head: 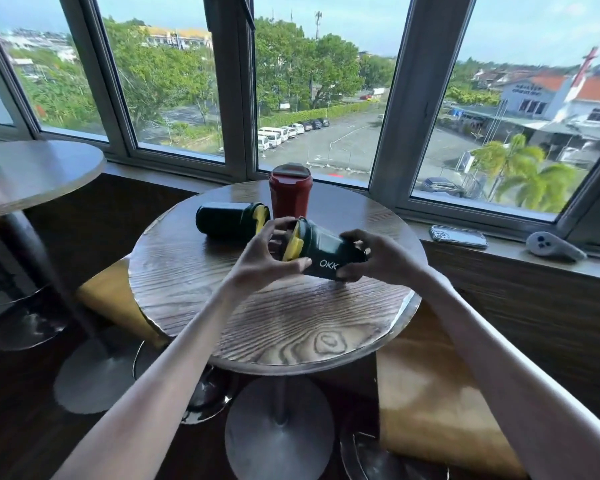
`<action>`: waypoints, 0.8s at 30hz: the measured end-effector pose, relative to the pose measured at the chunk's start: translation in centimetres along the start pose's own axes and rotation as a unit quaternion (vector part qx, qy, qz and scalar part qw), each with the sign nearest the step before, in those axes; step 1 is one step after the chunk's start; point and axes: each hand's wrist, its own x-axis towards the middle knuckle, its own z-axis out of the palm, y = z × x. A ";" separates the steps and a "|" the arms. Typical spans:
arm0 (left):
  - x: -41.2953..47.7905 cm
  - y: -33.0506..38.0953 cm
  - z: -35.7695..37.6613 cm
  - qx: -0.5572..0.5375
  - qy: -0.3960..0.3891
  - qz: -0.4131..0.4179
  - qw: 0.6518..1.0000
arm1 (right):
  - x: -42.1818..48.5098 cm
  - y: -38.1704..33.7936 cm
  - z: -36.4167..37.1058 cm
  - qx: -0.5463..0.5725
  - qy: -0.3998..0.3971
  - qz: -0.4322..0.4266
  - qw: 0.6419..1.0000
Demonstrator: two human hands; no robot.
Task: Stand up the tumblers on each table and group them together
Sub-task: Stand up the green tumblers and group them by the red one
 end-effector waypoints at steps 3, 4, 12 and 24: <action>1.1 1.6 -0.2 -0.058 0.020 0.020 0.998 | 0.2 0.3 0.7 0.085 0.038 0.009 0.996; 1.4 2.1 -0.2 -0.086 0.022 0.019 0.996 | 0.2 0.3 0.9 0.118 0.049 0.009 0.992; 2.7 3.5 -0.6 -0.141 0.023 0.018 0.990 | 0.1 -1.8 2.1 0.280 0.102 -0.028 0.954; 2.4 2.9 0.0 -0.078 0.011 0.023 0.997 | -0.4 -1.7 2.2 0.354 0.099 -0.041 0.929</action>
